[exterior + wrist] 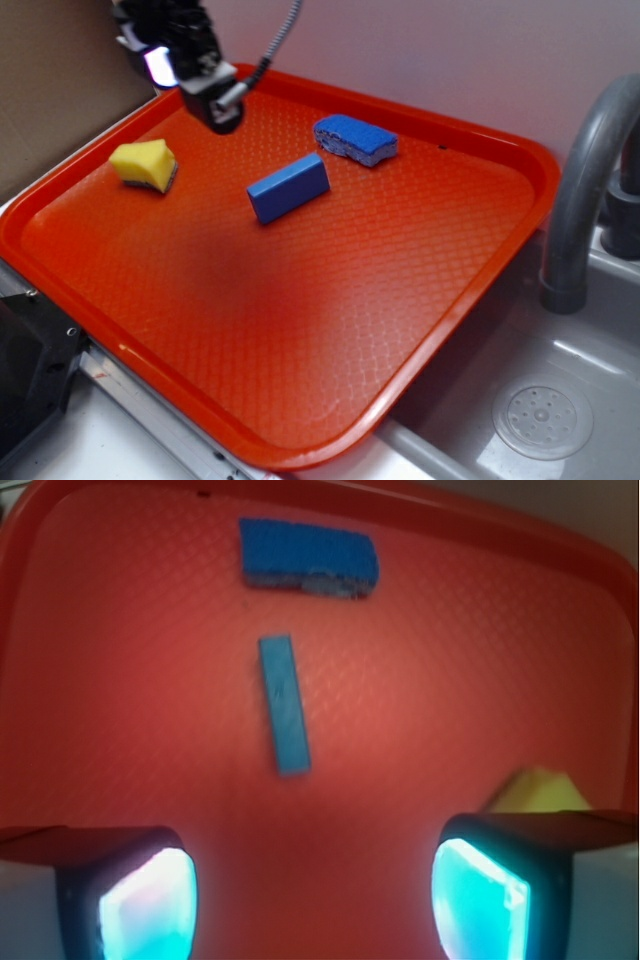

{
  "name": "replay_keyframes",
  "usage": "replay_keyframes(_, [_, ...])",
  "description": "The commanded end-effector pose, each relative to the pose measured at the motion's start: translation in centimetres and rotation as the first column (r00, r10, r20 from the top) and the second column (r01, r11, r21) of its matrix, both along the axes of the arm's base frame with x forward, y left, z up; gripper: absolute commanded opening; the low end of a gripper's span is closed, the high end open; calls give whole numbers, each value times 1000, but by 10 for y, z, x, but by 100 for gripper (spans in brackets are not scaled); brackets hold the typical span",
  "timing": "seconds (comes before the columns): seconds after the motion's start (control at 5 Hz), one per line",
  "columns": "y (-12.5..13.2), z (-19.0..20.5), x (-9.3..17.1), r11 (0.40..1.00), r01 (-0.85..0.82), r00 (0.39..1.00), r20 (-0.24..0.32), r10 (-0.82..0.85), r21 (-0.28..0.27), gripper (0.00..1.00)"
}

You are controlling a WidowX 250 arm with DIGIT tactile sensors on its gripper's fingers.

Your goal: Grab the blue block.

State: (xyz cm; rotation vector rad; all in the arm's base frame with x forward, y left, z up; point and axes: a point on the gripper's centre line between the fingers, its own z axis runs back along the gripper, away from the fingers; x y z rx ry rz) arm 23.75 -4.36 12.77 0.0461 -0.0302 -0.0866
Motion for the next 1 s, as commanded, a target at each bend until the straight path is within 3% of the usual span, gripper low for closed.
replay_keyframes(0.0, [-18,-29,29,996,86,996,-8,-85,22,100])
replay_keyframes(0.2, [-23,-50,33,991,123,991,-61,-121,43,100])
replay_keyframes(0.4, [-23,-67,35,990,141,983,-123,-137,19,100])
replay_keyframes(0.6, [-16,-78,36,990,138,980,-151,-131,35,100])
replay_keyframes(0.8, [-12,-88,37,991,136,971,-197,-134,-2,100])
